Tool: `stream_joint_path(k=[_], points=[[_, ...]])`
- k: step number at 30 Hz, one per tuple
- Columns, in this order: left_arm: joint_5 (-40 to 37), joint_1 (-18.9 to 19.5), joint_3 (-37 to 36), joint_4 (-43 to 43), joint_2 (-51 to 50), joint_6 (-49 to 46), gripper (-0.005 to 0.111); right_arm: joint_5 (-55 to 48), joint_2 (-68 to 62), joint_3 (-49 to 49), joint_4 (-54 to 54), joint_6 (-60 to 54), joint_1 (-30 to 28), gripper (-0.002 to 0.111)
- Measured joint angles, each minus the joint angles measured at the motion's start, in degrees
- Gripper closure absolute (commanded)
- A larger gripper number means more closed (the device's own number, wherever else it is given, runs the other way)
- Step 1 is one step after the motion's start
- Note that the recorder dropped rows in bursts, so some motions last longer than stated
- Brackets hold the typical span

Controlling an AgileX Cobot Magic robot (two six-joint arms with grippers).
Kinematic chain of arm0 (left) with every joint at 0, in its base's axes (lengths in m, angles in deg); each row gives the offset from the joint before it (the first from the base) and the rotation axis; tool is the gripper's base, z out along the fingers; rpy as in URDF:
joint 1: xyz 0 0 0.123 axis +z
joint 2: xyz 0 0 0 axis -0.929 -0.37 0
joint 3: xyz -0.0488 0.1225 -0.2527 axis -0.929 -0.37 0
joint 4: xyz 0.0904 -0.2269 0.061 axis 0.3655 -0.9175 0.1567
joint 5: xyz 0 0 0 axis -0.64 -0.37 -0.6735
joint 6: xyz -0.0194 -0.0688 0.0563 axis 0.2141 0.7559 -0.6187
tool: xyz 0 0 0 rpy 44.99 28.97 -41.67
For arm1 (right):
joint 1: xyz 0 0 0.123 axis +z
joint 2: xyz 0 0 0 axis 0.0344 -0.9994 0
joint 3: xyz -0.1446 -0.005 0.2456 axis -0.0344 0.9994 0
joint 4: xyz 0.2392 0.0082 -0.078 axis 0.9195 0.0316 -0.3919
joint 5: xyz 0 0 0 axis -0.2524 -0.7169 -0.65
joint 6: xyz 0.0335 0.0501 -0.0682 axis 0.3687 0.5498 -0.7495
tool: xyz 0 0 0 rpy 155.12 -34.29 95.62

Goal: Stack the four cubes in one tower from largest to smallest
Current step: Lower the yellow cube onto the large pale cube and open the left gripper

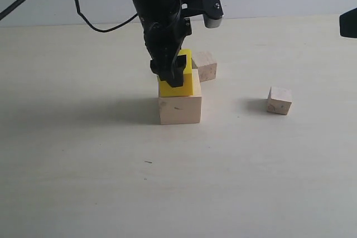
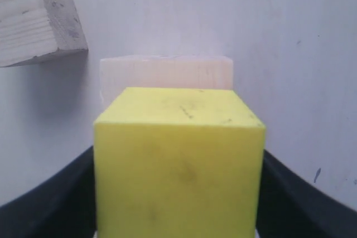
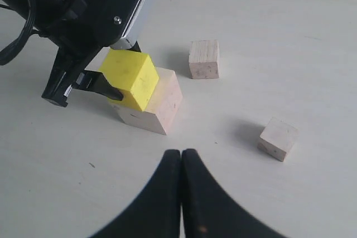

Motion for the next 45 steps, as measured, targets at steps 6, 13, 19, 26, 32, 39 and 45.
stream_joint_path(k=[6, 13, 19, 26, 32, 39, 45], points=[[0.0, 0.0, -0.03, 0.0, 0.0, 2.75, 0.016, 0.0, 0.0, 0.0, 0.0, 0.0, 0.0, 0.108], [0.0, 0.0, -0.14, 0.6, 0.76, 3.16, 0.016, 0.0, 0.0, 0.0, 0.0, 0.0, 0.0, 0.108], [-0.1, 0.0, -0.14, 1.93, 4.94, 3.67, 0.016, 0.0, 0.0, 0.0, 0.0, 0.0, 0.0, 0.108], [-0.1, -0.1, -0.14, 1.93, 10.61, 6.73, 0.019, 0.0, 0.0, 0.0, -0.65, 0.0, 0.0, 0.108], [-0.1, -0.1, -0.37, 1.93, 11.84, 11.29, 0.061, 0.03, 0.0, 0.0, -0.89, 0.0, 0.0, 0.108], [-0.1, -0.1, -3.64, 1.78, 11.84, 12.66, 0.107, 0.25, 0.0, 0.0, -0.89, 0.0, 0.0, 0.108], [-0.1, -0.1, -8.4, -2.83, 11.72, 11.66, 0.107, 0.25, 0.0, 0.0, -1.0, 0.0, 0.0, 0.108]])
